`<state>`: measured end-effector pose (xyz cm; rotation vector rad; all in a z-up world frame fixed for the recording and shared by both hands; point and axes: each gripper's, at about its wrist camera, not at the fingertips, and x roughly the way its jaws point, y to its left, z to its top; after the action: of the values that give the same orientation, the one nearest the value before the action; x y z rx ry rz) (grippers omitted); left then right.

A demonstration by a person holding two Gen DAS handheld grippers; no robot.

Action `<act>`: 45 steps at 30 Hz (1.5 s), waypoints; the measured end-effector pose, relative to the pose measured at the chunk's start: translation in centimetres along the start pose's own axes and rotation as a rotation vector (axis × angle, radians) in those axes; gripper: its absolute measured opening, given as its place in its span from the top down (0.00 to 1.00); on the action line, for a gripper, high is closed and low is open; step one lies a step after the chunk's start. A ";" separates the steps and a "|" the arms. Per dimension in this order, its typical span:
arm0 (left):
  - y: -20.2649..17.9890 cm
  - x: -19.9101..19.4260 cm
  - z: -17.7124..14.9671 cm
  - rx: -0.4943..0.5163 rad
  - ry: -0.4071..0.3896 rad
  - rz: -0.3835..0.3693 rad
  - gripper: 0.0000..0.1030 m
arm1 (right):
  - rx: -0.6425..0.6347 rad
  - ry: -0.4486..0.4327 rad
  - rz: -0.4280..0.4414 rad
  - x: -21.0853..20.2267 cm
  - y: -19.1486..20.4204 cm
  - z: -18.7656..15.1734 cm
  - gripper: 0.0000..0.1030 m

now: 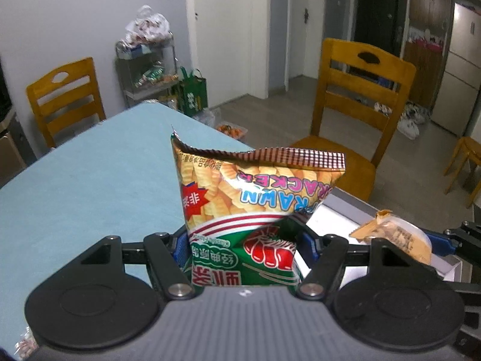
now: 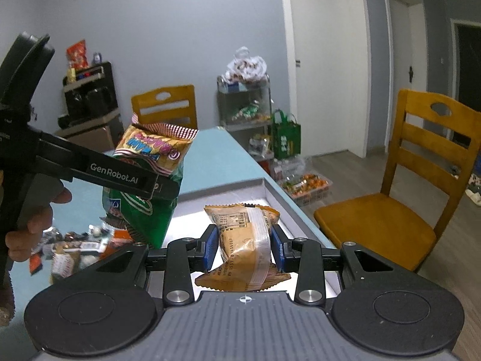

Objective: Organize snacks
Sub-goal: 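Lift and carry cracker bag and pastry packet with both tools over the gray box, then open left tool dropping cracker bag into box while right tool releases pastry packet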

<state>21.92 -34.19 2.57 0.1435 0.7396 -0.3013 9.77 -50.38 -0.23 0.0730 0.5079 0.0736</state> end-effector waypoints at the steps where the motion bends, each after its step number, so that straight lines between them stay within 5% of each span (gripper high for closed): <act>1: -0.2 0.7 0.1 0.005 0.012 -0.004 0.34 | -0.001 0.008 -0.007 0.1 0.0 -0.1 0.63; 11: -2.0 5.9 1.1 0.004 0.044 -0.055 0.34 | 0.014 0.118 -0.059 2.6 -0.9 -1.1 0.63; 32: -5.1 12.7 0.9 0.061 0.082 -0.056 0.32 | 0.034 0.164 -0.105 4.1 -1.8 -1.9 0.63; 45: -4.8 12.0 0.8 0.042 0.070 -0.082 0.09 | 0.027 0.163 -0.125 4.0 -1.1 -1.9 0.60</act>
<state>29.25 -41.52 -5.17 0.1646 0.8099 -0.3920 12.41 -51.06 -3.92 0.0613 0.6751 -0.0502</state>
